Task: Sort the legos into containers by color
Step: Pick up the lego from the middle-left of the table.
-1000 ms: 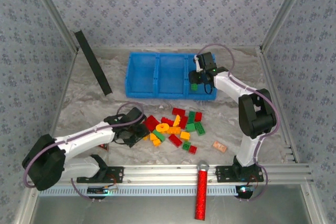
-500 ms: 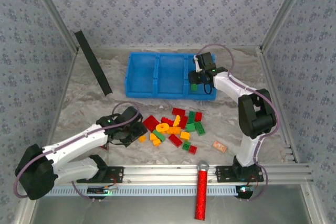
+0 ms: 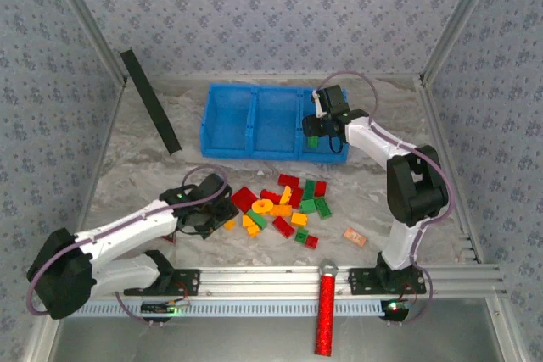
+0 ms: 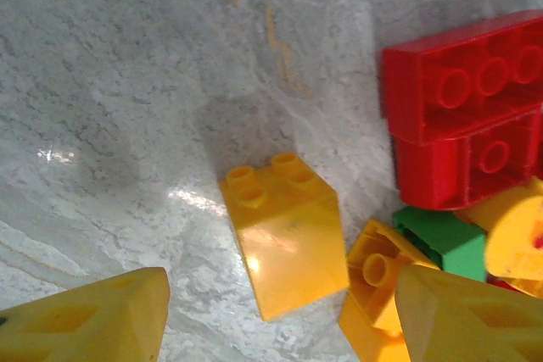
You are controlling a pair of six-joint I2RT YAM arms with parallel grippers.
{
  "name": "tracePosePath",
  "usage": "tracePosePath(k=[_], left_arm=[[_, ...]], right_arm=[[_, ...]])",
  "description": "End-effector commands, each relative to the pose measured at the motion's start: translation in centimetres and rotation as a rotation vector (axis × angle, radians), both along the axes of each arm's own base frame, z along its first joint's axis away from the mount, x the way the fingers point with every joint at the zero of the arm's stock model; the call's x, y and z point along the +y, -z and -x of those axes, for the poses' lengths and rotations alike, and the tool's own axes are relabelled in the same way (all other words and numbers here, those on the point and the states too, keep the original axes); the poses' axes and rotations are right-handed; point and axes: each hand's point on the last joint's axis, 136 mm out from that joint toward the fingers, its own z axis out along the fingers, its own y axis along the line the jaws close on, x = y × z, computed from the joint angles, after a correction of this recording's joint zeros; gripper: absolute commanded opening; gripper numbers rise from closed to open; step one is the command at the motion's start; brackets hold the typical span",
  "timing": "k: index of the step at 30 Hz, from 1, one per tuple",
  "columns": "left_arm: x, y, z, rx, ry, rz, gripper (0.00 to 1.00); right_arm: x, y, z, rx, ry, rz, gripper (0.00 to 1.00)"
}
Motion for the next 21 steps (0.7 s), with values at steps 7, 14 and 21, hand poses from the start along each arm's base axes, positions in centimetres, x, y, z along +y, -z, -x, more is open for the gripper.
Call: tracePosePath(k=[7,14,21], left_arm=[[-0.4,1.1,-1.0,-0.017,-0.035,0.001,0.71],[0.1,2.8,-0.2,0.027,-0.045,-0.030,0.67],[0.6,4.6,1.0,0.090,-0.036,-0.055,0.60]], right_arm=[[-0.1,-1.9,2.0,-0.021,-0.015,0.005,0.55],[0.2,-2.6,3.2,-0.032,-0.020,0.009,0.54],[-0.2,-4.5,4.7,-0.055,-0.001,0.011,0.54]])
